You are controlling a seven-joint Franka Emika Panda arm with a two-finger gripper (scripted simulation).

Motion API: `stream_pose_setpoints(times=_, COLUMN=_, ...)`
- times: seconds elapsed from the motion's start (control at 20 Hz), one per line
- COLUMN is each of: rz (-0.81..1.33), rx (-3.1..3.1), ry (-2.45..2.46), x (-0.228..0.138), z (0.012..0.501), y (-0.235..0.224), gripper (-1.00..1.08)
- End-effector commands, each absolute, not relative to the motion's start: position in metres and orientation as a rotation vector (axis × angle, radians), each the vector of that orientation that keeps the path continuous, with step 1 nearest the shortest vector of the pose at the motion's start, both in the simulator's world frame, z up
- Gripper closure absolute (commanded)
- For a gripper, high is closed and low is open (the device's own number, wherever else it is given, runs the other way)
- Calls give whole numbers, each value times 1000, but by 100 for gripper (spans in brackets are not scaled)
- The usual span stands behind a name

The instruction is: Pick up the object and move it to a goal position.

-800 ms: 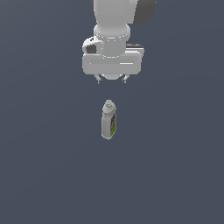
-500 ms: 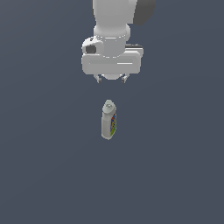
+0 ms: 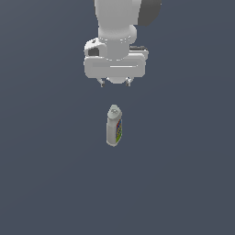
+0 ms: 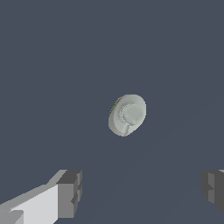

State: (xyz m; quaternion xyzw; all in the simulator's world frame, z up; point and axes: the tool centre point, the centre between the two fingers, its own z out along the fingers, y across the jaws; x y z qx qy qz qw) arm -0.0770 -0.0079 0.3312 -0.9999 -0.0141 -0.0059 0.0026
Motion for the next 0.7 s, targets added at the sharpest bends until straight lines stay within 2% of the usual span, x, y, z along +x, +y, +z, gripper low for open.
stream_pose_setpoints(times=0.0, rz=-18, rx=-3136, ry=-34, x=-76, z=331, y=-8, gripper=-92)
stream_pose_setpoints(times=0.65, rz=-12, rx=-3127, ry=245, x=-60, z=316, y=-9, gripper=-92)
